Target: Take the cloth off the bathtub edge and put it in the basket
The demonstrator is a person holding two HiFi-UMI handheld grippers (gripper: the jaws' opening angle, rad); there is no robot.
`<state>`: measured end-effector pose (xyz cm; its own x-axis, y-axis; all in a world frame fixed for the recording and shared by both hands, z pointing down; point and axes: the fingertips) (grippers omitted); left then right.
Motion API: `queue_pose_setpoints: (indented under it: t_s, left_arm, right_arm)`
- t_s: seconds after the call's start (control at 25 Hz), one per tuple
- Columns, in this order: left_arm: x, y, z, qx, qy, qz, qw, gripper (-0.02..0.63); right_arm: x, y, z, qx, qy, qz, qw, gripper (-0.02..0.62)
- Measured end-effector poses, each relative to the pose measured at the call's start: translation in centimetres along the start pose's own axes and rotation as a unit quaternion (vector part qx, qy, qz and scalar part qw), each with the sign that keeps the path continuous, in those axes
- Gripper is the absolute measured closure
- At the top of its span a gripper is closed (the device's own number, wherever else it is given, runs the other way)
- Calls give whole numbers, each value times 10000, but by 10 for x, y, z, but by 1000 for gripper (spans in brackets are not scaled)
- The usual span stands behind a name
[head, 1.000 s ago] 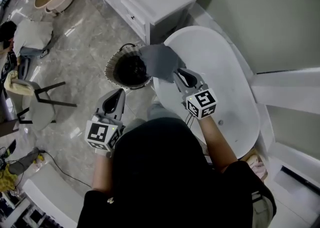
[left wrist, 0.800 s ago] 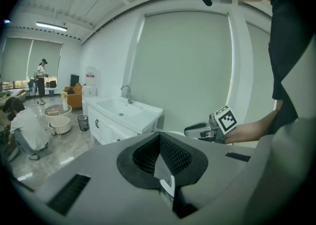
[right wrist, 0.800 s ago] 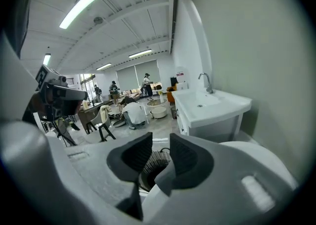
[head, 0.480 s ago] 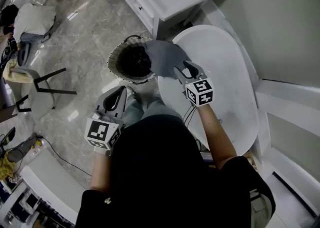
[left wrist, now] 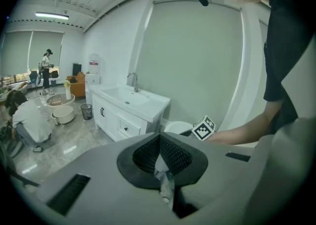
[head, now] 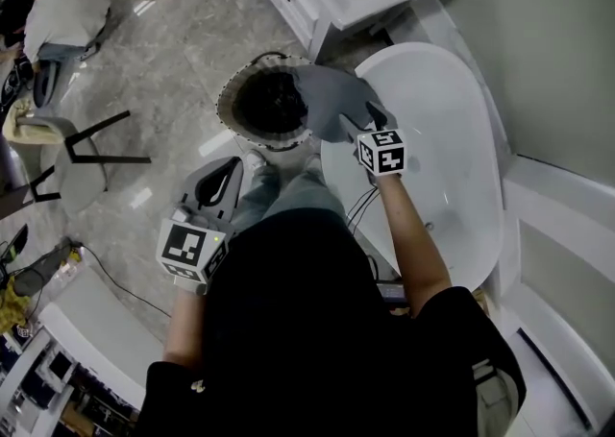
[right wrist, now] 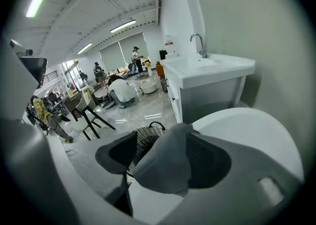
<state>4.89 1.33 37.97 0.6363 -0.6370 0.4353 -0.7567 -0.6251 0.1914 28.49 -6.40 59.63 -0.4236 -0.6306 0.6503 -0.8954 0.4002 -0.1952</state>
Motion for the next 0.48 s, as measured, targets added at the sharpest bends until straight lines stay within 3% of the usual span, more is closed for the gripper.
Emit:
queue_pose_setpoints:
  t_s: [0.28, 0.48]
  left_arm:
    - [-8, 34, -24, -128, 220, 162, 9995, 594]
    - [-17, 51, -38, -193, 342, 257, 9989, 594]
  right_arm:
    - [56, -17, -33, -117, 499, -526, 9973, 246]
    - [83, -32, -53, 3, 707, -844, 9939, 176]
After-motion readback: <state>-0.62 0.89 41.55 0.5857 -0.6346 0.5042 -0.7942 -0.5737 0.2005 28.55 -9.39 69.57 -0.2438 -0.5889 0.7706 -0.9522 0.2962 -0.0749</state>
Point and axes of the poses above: the fingertips, and each gripper's own axes: x forward along the fingers, y to its left, z out of its top, and after that the axes turned 5 degrees about -y, right-handed
